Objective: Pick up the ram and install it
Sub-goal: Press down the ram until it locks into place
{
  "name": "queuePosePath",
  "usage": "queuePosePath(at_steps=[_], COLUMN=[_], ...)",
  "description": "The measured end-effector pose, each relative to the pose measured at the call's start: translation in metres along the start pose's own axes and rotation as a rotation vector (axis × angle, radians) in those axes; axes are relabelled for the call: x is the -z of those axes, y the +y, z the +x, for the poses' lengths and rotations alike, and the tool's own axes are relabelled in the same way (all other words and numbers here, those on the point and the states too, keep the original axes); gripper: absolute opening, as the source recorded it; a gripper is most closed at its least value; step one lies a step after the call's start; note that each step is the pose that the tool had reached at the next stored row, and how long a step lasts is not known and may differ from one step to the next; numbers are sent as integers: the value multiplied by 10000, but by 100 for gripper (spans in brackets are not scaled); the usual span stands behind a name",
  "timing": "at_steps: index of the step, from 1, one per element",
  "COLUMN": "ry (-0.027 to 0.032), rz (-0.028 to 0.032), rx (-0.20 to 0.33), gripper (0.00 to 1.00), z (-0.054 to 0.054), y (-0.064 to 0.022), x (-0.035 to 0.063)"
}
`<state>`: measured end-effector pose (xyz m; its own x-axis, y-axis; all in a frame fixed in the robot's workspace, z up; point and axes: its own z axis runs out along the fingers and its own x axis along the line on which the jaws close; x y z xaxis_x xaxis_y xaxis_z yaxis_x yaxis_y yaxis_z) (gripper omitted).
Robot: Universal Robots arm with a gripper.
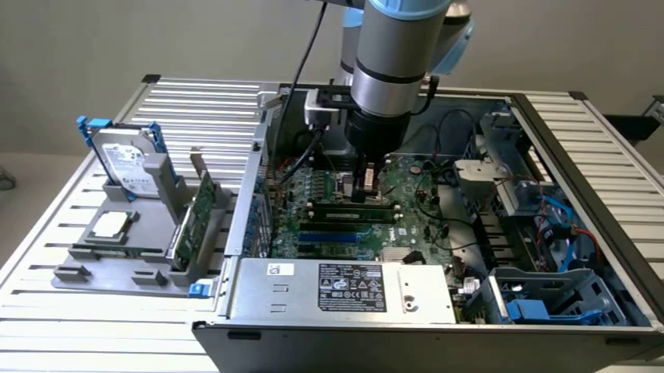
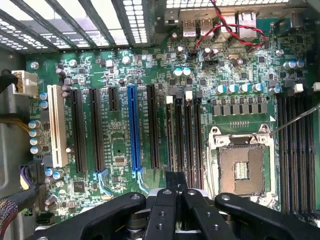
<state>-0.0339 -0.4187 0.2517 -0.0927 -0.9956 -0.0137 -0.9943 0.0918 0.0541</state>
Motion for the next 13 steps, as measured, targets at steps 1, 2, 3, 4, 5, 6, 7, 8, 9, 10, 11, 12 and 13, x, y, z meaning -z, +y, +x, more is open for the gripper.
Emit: queuePosePath(at_steps=[1,2,3,4,5,6,7,8,9,10,11,12,13], ry=[-10,-21,-32,-41,-49,-57,-65,-73,-82,-91,-100,-108,-117], rz=[5,11,16,20,24,26,28,30,33,35,37,40,42], rx=[-123,-255,-379,-509,-647,-796,-949,-1102,-1270,-1427,-1586,-1744,-1903], gripper=[11,11,11,11,11,11,11,11,11,11,11,11,11], z=[0,0,0,0,0,0,0,0,0,0,0,0,0], y=[0,0,0,0,0,0,0,0,0,0,0,0,0], x=[0,-1,-2,-3,-4,-4,-5,-5,-6,-6,-7,-7,-8])
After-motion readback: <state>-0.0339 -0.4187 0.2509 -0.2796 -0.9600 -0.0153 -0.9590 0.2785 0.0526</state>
